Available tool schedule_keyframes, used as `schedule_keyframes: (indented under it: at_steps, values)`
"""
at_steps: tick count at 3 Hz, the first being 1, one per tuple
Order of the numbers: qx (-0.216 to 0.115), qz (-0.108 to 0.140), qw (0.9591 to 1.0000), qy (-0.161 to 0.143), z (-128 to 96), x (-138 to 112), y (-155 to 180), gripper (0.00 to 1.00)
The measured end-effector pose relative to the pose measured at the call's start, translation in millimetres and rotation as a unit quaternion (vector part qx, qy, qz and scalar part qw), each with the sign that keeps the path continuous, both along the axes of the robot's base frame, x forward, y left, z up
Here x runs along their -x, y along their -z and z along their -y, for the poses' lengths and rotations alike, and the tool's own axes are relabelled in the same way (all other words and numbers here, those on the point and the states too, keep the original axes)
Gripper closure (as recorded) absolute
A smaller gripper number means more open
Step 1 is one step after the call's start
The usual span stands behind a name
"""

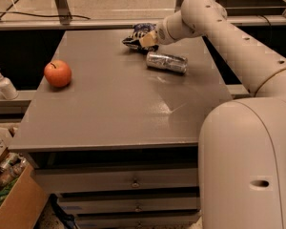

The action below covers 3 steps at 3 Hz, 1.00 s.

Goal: Pick blue chip bag

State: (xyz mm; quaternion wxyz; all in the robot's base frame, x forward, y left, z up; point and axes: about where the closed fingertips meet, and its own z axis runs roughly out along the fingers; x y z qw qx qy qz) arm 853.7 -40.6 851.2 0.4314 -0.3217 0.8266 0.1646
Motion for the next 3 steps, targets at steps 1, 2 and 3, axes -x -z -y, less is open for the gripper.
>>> schedule_keyframes:
  at_steps: [1,2,3]
  values:
    - [0.000,0.004,1.0000,-0.004,1.4,4.8,-5.3,0.88]
    - [-0.014,0.016,0.9992,-0.033,-4.9,15.2,-28.1,1.00]
    - [-0.041,0.030,0.9954,-0.081,-13.3,36.4,-58.8,1.00]
